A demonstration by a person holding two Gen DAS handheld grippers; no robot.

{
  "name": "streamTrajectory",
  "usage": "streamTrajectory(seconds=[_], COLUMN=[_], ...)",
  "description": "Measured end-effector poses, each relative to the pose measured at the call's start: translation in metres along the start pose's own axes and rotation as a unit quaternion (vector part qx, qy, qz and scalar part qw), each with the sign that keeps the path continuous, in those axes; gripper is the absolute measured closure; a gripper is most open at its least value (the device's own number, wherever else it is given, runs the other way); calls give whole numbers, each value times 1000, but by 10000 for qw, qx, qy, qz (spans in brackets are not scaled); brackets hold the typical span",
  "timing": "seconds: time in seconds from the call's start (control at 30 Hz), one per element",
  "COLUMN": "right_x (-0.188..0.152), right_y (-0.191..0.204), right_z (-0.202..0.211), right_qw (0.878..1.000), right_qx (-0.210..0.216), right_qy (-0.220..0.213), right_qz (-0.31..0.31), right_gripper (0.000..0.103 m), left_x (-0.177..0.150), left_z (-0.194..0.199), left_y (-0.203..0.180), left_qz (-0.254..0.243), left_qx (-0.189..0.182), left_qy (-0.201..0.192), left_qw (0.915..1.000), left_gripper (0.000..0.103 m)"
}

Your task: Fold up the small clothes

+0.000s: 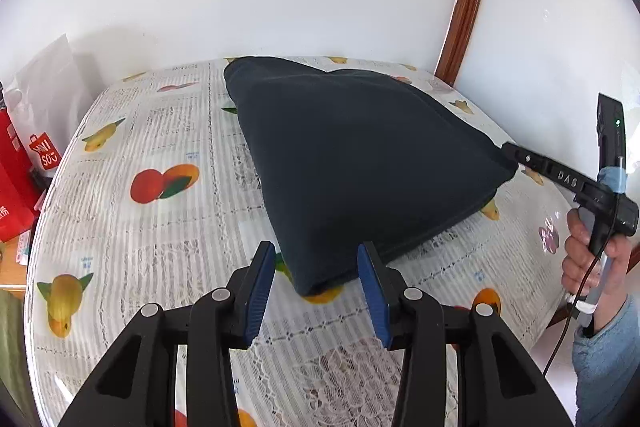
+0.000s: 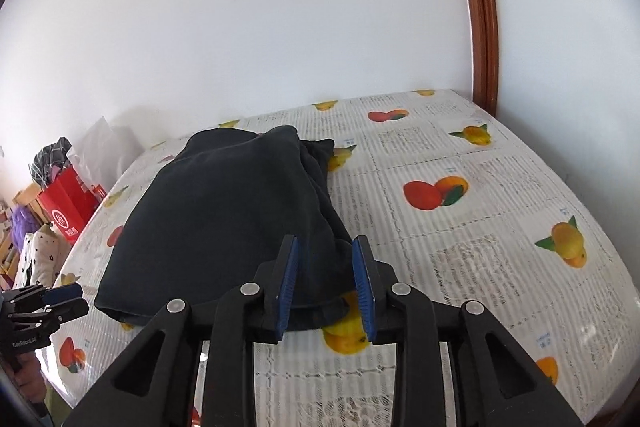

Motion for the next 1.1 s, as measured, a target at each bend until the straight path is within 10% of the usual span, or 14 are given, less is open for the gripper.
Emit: streamTrajectory(seconds=[0.33, 0.57, 1.1], right_x=[-21, 50, 165], right_y=[-11, 9, 43], right_z=[-15, -12, -155], right_qw=[9953, 9976, 9870], right_qx=[-516, -174, 510], right_qy=[745, 485, 1515], right_qz=[347, 471, 178], right_gripper=[75, 52, 52], left_x=[-1, 35, 108], left_z=[-59, -35, -82], left_y=[18, 22, 40], left_qz=[208, 47, -12], left_qx=[-111, -16, -279], left_qy=[629, 345, 430], left_qw=[9977, 9994, 9987], left_gripper=[59, 58, 50])
Point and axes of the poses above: each gripper's, at about its wrist camera, not at the fingertips, and z roughly against the way its jaws point, y to its left, x to its top, the point moved 7 cm from there along -z, roughly the way its jaws point, and after that the axes turned 11 degrees about y, right-handed, at the moved point
